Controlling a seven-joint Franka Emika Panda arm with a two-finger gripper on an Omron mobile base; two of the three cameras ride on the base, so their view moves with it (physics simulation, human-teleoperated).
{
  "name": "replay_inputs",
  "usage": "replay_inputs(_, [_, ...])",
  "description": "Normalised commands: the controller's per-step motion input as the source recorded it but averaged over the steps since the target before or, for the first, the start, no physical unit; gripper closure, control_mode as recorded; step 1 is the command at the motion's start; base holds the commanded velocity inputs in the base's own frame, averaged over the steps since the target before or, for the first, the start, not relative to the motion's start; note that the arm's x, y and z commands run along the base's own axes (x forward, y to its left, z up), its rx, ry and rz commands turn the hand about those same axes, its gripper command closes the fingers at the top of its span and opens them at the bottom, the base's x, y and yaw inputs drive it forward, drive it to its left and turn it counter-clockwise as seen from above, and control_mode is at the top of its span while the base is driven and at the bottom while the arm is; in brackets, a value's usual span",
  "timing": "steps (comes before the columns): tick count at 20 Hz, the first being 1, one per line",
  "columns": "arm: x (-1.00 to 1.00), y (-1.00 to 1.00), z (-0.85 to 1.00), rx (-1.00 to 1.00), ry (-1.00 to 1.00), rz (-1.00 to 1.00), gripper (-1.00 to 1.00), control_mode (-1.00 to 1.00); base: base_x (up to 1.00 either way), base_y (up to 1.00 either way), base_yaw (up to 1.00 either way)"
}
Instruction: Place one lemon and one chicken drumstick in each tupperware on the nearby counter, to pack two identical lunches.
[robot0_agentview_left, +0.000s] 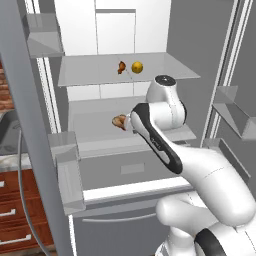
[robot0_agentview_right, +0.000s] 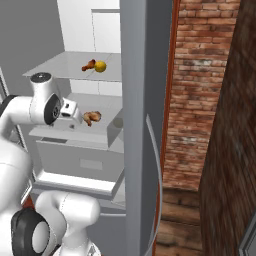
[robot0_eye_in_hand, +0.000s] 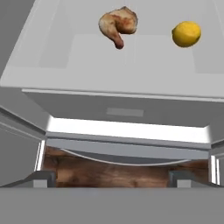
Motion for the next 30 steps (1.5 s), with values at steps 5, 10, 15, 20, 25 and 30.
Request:
replay_inputs(5, [0.27, 0.0, -0.39, 0.0, -0.2, 0.0, -1.0, -1.0, 0.0, 0.0, 0.0])
replay_inputs(10, [0.13, -0.05, -0.21, 0.02, -0.04, 0.0, -1.0, -1.0, 0.0, 0.0, 0.0])
replay_inputs(15, [0.31, -0.05, -0.07, 0.05, 0.0, 0.0, -1.0, -1.0, 0.0, 0.0, 0.0])
replay_inputs(20, [0.48, 0.0, -0.06, 0.02, 0.0, 0.0, -1.0, -1.0, 0.0, 0.0, 0.0])
replay_inputs(25, [0.58, 0.0, -0.09, 0.0, 0.01, 0.0, -1.0, -1.0, 0.0, 0.0, 0.0])
replay_inputs(30, [0.61, 0.0, -0.09, 0.0, 0.1, 0.0, -1.0, -1.0, 0.0, 0.0, 0.0])
